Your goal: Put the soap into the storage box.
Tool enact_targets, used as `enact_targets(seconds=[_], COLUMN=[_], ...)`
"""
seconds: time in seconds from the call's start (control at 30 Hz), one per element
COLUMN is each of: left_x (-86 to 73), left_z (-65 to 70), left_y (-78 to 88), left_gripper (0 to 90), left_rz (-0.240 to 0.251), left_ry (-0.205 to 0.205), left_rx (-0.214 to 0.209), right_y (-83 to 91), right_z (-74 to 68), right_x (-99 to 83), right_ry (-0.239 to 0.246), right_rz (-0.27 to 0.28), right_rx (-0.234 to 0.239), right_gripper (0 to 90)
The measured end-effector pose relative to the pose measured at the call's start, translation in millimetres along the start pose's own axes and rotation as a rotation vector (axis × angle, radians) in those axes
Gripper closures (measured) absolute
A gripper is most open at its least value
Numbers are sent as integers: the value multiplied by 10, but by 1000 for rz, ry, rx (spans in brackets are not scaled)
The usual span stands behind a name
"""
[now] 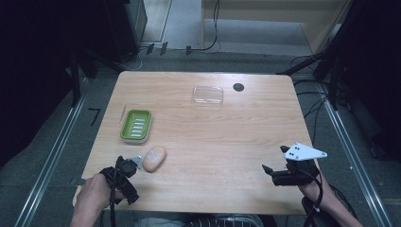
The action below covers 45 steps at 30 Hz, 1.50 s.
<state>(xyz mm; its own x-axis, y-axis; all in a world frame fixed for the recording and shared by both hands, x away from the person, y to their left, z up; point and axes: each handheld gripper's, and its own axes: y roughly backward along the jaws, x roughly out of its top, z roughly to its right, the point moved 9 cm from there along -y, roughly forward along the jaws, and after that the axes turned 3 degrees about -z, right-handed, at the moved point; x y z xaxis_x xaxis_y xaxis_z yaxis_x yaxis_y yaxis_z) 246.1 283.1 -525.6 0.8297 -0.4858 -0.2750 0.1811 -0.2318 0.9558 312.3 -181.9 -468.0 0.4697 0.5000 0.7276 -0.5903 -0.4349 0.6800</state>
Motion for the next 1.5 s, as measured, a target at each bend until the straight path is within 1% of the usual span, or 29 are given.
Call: enact_targets(seconds=[0.17,0.27,0.37,0.47,0.53,0.63,0.67,0.73,0.83,0.87,0.9,1.1,1.3,1.5], left_x=[24,32,34,47,59,80,99,110,151,159,173,241,304,337], left_z=[-1,14,21,32,37,42,49,53,62,70,75,89,104,101], left_y=[27,32,36,54,63,75,92,99,113,122,123,158,165,193], left_gripper=[93,92,90,84,82,81,81,81,65,62,60,57,54,44], left_rz=[17,26,24,31,29,35,40,44,50,43,48,55,39,42], left_ry=[1,-4,-12,-12,-22,-22,-28,-27,-31,-34,-40,-48,-60,-63], left_rx=[-1,-8,-10,-13,-16,-14,-18,-20,-14,-16,-16,-18,-21,-18], right_y=[-8,-13,-13,-10,-11,-8,-11,-13,-12,-12,-12,-13,-18,-22], right_z=[3,-8,-15,-13,-15,-11,-14,-15,-11,-10,-12,-12,-11,-16], right_x=[3,8,14,14,12,15,12,14,15,16,12,11,13,16], right_ry=[1,5,14,2,12,11,4,9,8,8,4,5,8,12], right_rz=[0,-4,-3,-3,-5,1,-6,-5,-3,-2,-6,-7,-8,-10], right_rx=[-2,2,-1,-1,-4,-5,-5,-5,-7,-7,-7,-7,-9,-8], right_gripper=[133,133,133,133,133,133,133,133,133,133,133,134,134,133])
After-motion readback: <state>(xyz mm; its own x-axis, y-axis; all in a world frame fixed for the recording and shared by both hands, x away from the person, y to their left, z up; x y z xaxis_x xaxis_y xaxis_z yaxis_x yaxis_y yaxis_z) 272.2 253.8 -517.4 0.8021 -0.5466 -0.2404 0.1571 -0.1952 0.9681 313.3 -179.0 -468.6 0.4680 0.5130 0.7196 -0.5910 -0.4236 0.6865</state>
